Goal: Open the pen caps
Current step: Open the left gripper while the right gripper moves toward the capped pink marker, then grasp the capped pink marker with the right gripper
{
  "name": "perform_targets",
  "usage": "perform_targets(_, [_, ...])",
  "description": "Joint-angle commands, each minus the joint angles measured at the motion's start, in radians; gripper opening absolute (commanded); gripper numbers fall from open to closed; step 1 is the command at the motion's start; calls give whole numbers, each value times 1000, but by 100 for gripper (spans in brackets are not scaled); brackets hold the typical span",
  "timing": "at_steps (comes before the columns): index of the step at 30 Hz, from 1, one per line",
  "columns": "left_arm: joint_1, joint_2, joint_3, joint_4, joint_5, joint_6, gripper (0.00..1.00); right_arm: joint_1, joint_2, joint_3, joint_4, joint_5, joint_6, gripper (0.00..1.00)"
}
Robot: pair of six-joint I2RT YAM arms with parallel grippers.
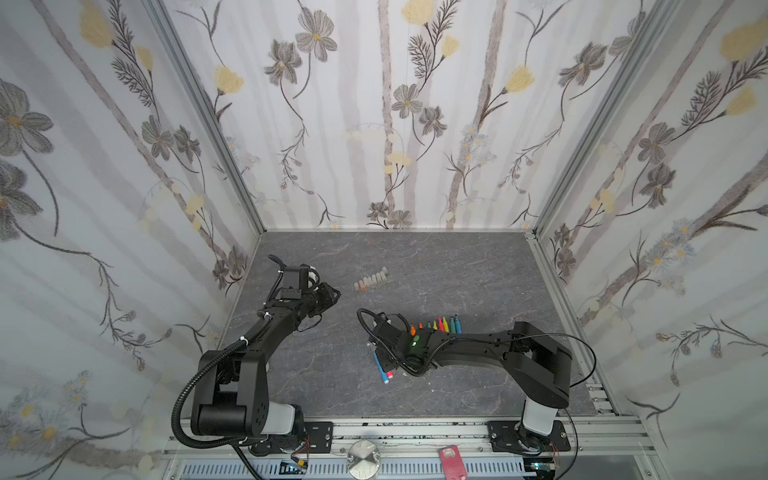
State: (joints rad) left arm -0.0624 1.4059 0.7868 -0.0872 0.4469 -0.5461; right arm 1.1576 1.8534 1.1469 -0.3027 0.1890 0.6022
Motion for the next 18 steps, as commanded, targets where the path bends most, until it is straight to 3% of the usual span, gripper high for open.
perform_targets(1, [1,-13,-7,0,1,14,31,2,13,11,-19,-4,13,38])
perform_targets(18, [7,-53,-2,-41,10,28,32,13,56,13,-45,-26,9,29])
